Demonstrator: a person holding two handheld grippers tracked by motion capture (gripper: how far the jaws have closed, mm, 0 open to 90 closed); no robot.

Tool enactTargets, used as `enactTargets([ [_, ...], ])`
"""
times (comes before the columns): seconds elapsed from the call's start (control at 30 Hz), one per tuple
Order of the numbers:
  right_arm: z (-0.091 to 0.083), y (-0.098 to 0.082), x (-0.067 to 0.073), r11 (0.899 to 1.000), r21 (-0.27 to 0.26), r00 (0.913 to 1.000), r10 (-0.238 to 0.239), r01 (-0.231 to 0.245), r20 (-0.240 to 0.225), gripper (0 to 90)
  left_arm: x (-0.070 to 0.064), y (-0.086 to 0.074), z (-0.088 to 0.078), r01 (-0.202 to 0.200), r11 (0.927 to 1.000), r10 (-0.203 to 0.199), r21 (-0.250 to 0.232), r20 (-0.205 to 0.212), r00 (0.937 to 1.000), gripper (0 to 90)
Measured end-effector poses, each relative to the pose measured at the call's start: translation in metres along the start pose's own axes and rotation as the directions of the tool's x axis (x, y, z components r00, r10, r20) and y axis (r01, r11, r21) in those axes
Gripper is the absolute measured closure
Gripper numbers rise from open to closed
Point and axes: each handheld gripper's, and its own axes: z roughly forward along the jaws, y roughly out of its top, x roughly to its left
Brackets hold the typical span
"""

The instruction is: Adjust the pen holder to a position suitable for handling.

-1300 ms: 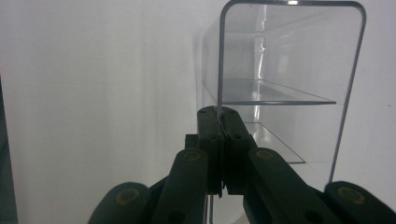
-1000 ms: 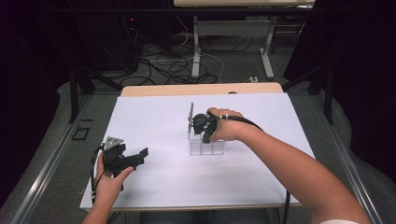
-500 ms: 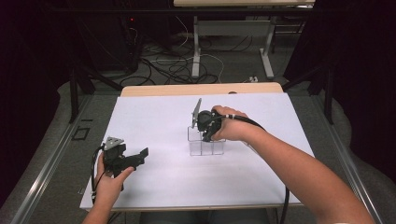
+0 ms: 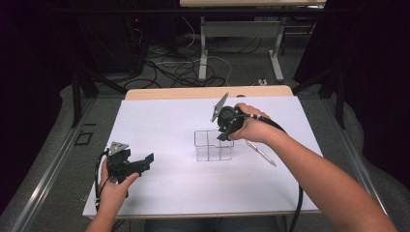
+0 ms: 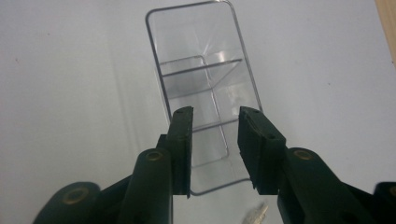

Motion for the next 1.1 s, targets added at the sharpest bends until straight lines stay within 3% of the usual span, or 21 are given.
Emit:
enactTargets([
  [0.13,-0.004,-0.012,-0.007,0.998,-0.022,0.9986,0.051,-0.05,0.014,58.1,0.0,0.0,0.0,-0.003,1.0,0.003,0.0,-0.001,1.0,6.0],
  [0.2,-0.008,-0.017,-0.009,0.998,-0.002,0.9965,0.065,-0.065,0.054,55.5,0.0,0.0,0.0,-0.003,1.0,0.003,0.0,-0.001,1.0,6.0],
  [0.27,-0.013,-0.022,-0.01,0.994,0.009,0.993,0.105,-0.106,0.055,54.4,0.0,0.0,0.0,-0.004,1.0,0.004,0.001,-0.001,1.0,6.0],
  [0.3,-0.012,-0.025,-0.011,0.992,-0.028,0.9899,0.127,-0.126,0.063,52.2,0.0,0.0,0.0,-0.003,1.0,0.003,0.002,-0.003,1.0,6.0],
  [0.43,-0.017,-0.037,-0.014,0.978,-0.043,0.9756,0.206,-0.203,0.075,45.9,-0.001,0.0,0.0,-0.002,1.0,0.002,0.006,-0.002,1.0,6.1],
  [0.6,-0.019,-0.055,-0.018,0.966,-0.042,0.96,0.259,-0.256,0.107,41.9,-0.001,0.0,0.0,-0.002,1.0,0.002,0.005,-0.003,1.0,6.1],
  [0.63,-0.02,-0.058,-0.017,0.953,-0.037,0.9467,0.303,-0.301,0.11,40.5,-0.001,0.0,0.0,-0.001,1.0,0.001,0.005,-0.004,1.0,6.1],
  [0.67,-0.02,-0.062,-0.019,0.957,-0.043,0.949,0.291,-0.288,0.12,38.8,-0.001,0.0,0.0,-0.001,1.0,0.001,0.005,-0.004,1.0,6.1],
  [0.7,-0.02,-0.066,-0.018,0.945,-0.043,0.9364,0.328,-0.326,0.124,36.9,-0.001,0.0,0.0,-0.001,1.0,0.001,0.003,-0.004,1.0,6.1],
  [0.73,-0.02,-0.07,-0.021,0.944,-0.041,0.9348,0.331,-0.329,0.128,35.2,-0.001,0.0,0.001,-0.001,1.0,0.001,0.003,-0.006,1.0,6.1],
  [0.77,-0.02,-0.073,-0.021,0.933,-0.042,0.9234,0.359,-0.356,0.137,34.2,-0.001,0.0,0.001,-0.001,1.0,0.001,0.004,-0.006,1.0,6.1],
  [0.93,-0.018,-0.091,-0.025,0.9,-0.034,0.886,0.434,-0.435,0.163,25.0,-0.002,0.0,0.001,0.0,1.0,0.001,0.007,-0.006,1.0,6.1],
  [1.07,-0.012,-0.105,-0.026,0.863,-0.044,0.844,0.503,-0.504,0.188,18.9,-0.003,0.0,0.002,-0.001,1.0,0.001,0.005,-0.006,1.0,6.1],
  [1.1,-0.012,-0.109,-0.026,0.858,-0.039,0.8391,0.51,-0.513,0.19,18.3,-0.003,0.0,0.002,-0.004,1.0,0.004,0.005,-0.005,1.0,6.1],
])
